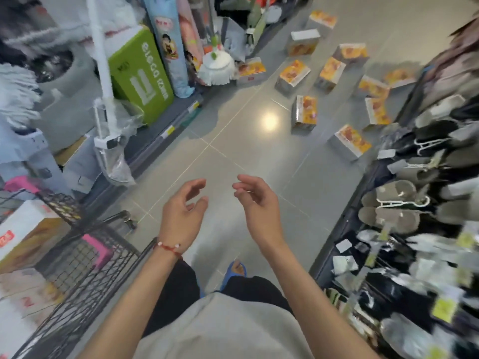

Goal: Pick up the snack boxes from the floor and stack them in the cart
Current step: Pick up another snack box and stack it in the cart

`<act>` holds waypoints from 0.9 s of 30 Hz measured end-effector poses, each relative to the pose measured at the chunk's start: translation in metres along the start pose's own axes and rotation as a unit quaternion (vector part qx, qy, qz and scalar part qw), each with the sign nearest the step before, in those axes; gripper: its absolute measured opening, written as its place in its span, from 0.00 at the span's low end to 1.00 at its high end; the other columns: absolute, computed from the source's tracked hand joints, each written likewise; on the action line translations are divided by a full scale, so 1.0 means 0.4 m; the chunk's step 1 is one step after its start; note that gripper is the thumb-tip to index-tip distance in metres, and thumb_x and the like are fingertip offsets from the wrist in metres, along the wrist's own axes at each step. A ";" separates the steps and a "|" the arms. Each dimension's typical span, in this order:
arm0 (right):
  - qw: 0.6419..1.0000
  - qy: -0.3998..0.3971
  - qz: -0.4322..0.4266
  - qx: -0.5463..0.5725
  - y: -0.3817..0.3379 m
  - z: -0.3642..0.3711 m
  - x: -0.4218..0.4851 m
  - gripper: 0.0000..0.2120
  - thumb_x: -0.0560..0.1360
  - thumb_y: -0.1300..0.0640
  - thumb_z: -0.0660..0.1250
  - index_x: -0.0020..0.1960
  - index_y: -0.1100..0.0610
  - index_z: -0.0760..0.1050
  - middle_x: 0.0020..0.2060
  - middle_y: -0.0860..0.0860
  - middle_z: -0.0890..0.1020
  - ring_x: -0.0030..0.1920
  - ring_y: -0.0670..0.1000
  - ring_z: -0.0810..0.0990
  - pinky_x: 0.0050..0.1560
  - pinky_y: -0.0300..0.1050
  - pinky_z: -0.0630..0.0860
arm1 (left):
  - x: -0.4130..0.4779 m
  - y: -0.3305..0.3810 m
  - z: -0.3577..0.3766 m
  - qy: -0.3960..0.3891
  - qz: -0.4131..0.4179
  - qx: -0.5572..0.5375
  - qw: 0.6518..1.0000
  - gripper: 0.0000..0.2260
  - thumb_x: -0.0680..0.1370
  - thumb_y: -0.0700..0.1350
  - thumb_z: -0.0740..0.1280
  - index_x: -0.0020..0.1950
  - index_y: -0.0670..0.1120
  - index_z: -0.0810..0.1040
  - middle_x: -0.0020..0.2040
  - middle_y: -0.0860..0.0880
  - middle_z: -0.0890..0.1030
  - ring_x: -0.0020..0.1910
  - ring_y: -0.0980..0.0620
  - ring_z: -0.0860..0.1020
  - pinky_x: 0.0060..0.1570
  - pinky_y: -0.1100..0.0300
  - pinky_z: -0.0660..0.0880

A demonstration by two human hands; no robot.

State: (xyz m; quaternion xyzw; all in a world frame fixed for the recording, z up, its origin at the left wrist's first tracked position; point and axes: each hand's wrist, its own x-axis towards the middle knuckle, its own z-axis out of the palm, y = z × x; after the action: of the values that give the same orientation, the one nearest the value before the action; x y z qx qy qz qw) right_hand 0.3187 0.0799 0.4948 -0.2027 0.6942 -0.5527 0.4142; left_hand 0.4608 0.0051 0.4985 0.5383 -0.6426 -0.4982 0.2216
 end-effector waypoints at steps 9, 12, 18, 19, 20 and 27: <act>0.989 0.137 0.025 0.053 -0.077 -0.168 0.157 0.13 0.80 0.66 0.67 0.61 0.53 0.81 0.51 0.49 0.87 0.53 0.47 0.84 0.57 0.40 0.79 | 0.220 0.165 0.182 -0.119 0.036 -0.014 0.992 0.15 0.79 0.34 0.66 0.63 0.49 0.79 0.57 0.54 0.81 0.59 0.53 0.79 0.50 0.77 0.72; 0.983 0.173 0.025 0.059 -0.109 -0.198 0.245 0.14 0.80 0.67 0.66 0.60 0.53 0.81 0.51 0.49 0.87 0.53 0.48 0.84 0.58 0.43 0.79 | 0.333 0.218 0.234 -0.147 0.047 -0.012 0.988 0.14 0.79 0.36 0.66 0.63 0.47 0.79 0.58 0.52 0.82 0.56 0.55 0.80 0.51 0.75 0.73; 0.965 0.241 0.035 0.092 -0.197 -0.234 0.419 0.14 0.80 0.67 0.66 0.58 0.51 0.81 0.51 0.50 0.86 0.54 0.49 0.84 0.59 0.43 0.79 | 0.558 0.339 0.315 -0.220 0.074 -0.002 0.973 0.14 0.80 0.37 0.66 0.63 0.49 0.79 0.58 0.53 0.82 0.55 0.57 0.81 0.54 0.68 0.74; 0.963 0.249 0.036 0.100 -0.210 -0.238 0.447 0.14 0.80 0.67 0.66 0.59 0.51 0.81 0.51 0.50 0.86 0.54 0.49 0.84 0.59 0.42 0.79 | 0.595 0.355 0.327 -0.230 0.078 0.004 0.970 0.14 0.80 0.37 0.66 0.63 0.49 0.79 0.58 0.53 0.82 0.55 0.56 0.81 0.55 0.66 0.74; 0.960 0.257 0.040 0.106 -0.220 -0.244 0.476 0.14 0.80 0.66 0.66 0.59 0.51 0.81 0.51 0.49 0.86 0.54 0.49 0.84 0.58 0.41 0.79 | 0.632 0.370 0.341 -0.239 0.079 0.011 0.968 0.14 0.80 0.37 0.66 0.63 0.48 0.79 0.58 0.52 0.82 0.56 0.56 0.81 0.56 0.65 0.75; 0.940 0.304 0.068 0.140 -0.279 -0.315 0.696 0.13 0.80 0.67 0.67 0.58 0.51 0.81 0.51 0.51 0.86 0.55 0.52 0.84 0.59 0.45 0.80 | 0.878 0.481 0.471 -0.278 0.072 0.037 0.957 0.14 0.80 0.35 0.66 0.63 0.47 0.79 0.58 0.50 0.83 0.55 0.55 0.81 0.60 0.59 0.76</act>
State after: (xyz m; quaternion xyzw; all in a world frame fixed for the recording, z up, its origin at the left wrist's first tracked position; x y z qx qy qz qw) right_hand 0.0386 -0.0847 0.5072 0.0823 0.7150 -0.6498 0.2445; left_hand 0.1025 -0.2543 0.5030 0.3381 -0.7340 -0.5869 0.0494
